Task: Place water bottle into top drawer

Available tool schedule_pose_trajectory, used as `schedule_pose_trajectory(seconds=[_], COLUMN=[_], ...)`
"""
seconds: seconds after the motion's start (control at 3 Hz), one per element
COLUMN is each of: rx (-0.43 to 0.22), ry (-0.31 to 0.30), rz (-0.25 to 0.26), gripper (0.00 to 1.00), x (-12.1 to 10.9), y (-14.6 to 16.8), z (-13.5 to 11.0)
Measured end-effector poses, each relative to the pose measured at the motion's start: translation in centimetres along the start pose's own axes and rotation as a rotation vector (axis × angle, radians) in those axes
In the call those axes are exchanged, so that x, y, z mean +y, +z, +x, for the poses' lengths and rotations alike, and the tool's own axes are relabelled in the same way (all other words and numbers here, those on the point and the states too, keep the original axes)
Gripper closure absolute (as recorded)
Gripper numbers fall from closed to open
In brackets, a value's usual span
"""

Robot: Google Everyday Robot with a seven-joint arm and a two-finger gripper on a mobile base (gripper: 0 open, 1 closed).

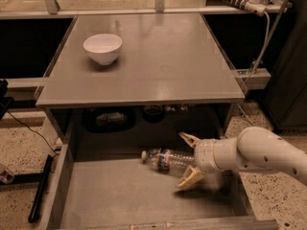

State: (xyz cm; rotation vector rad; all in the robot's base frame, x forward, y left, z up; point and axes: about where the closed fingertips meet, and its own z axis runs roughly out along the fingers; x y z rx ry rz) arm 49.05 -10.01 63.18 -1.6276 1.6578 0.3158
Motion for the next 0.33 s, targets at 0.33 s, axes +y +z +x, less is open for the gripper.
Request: schedule_pose_trajectory(seconds=[0.33], rx=[0.000], ry=[0.000], rz=[0.000], gripper=[0.00], x=[0.00], y=[0.00], z=[0.00])
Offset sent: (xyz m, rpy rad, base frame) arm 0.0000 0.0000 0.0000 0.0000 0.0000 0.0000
